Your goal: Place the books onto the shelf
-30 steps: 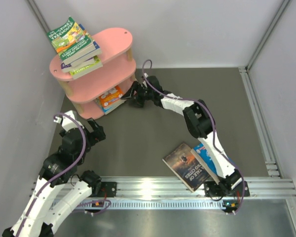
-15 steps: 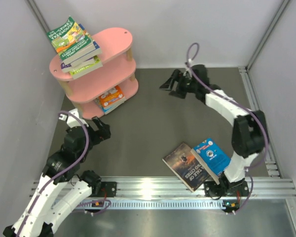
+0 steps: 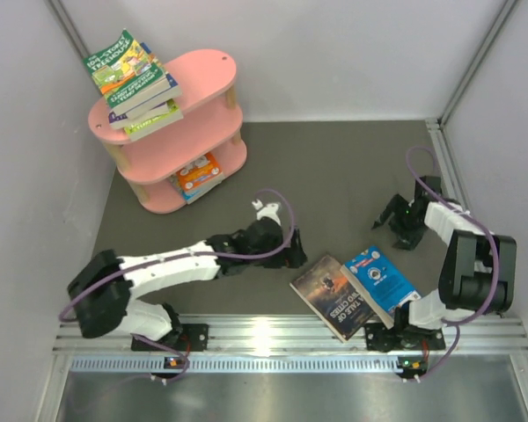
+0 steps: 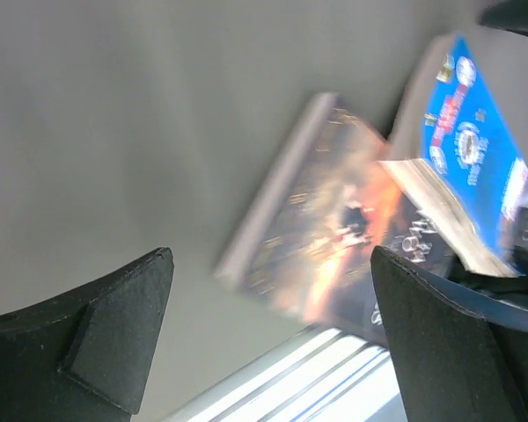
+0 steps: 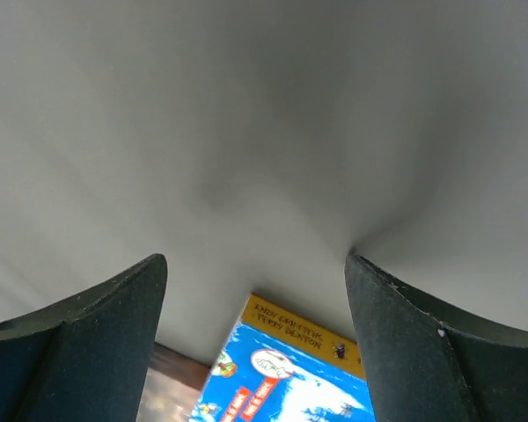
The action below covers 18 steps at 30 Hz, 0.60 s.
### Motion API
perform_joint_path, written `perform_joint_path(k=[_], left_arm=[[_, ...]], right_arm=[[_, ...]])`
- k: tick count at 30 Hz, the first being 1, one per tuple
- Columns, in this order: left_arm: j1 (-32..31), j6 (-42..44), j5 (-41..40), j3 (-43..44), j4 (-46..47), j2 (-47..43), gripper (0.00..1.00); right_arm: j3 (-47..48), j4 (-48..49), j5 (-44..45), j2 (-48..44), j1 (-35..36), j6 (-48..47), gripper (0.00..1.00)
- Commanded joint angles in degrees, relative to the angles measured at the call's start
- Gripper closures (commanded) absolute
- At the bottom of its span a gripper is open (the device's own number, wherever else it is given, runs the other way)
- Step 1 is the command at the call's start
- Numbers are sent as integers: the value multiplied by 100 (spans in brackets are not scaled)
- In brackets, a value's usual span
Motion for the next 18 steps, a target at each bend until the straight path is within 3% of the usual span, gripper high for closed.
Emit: perform_joint_path(k=[1,5,9,18], left_arm=[[-477,-714,441,22,1426,688,1],[-909,-1188,406,-58,1816,1198,1],[-1305,-1470,179,-5,1413,1489,1],[-1675,-2234,-419,-322,420,945,1]], right_arm=[[-321,-63,-76,-504,31,-204,19],[-683,-19,-130,-689,31,-335,19],[-912,7,-244,-908,31,-292,19],[-1334,270,-463,-988,49,-231,19]])
